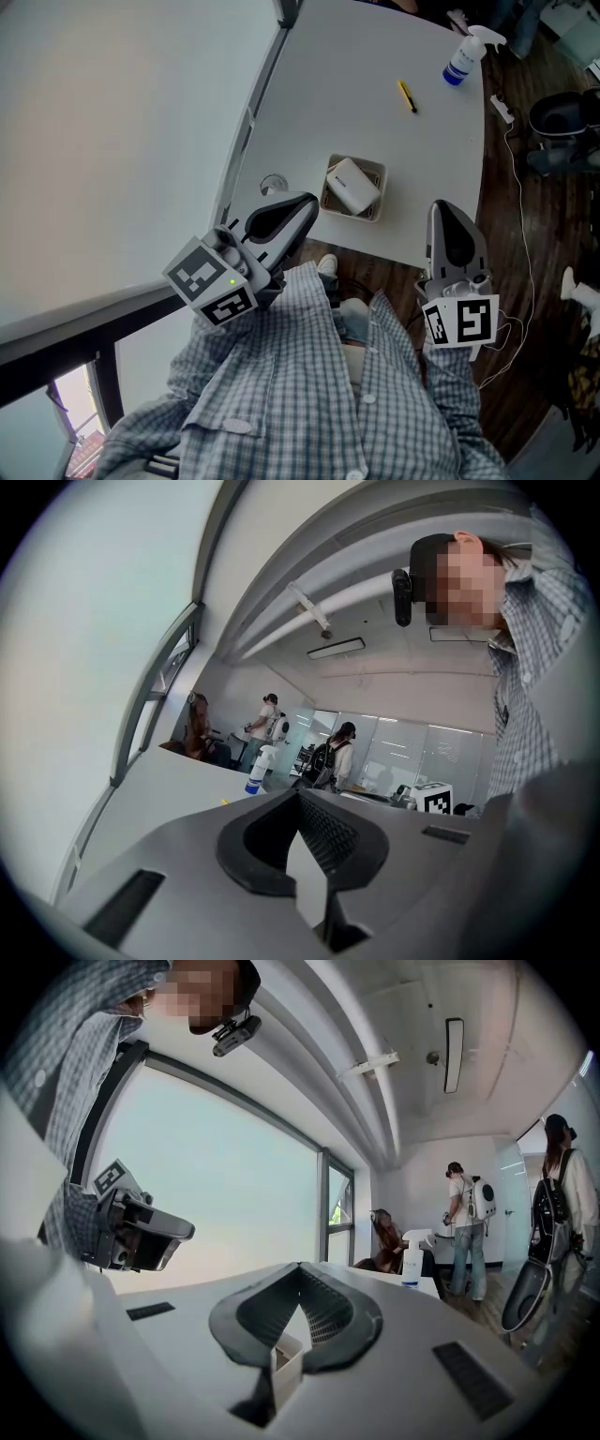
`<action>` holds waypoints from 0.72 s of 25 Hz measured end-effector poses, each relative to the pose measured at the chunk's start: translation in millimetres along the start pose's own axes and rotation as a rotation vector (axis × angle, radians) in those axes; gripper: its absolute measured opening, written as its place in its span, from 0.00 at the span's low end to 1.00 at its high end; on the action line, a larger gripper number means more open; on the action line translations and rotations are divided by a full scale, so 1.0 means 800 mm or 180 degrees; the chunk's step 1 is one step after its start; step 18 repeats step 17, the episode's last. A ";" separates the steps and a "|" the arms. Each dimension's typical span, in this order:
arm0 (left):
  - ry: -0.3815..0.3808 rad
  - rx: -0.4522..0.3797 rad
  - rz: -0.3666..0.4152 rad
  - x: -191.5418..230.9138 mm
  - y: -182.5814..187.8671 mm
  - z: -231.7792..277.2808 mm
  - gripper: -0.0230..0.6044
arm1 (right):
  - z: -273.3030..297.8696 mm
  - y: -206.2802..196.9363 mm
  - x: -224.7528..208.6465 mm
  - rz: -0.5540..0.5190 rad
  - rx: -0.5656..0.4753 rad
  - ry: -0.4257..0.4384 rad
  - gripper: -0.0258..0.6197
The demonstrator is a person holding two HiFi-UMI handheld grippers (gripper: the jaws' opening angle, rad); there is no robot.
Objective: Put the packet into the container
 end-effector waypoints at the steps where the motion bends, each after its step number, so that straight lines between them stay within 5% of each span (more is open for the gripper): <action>1: 0.0012 -0.0005 -0.0007 0.000 0.000 -0.002 0.05 | 0.000 0.001 0.002 -0.0005 -0.0001 0.0014 0.06; 18: 0.0030 -0.0029 -0.0007 -0.005 -0.003 -0.007 0.05 | -0.004 -0.005 0.002 -0.0018 0.0052 0.0021 0.06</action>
Point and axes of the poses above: the fingertips, and each gripper's own axes: z forward along the fingers, x to its left, y out of its top, the point moved 3 cm from there along -z, backward along the fingers, and after that the axes turned 9 degrees about y, right-handed, at the moved point
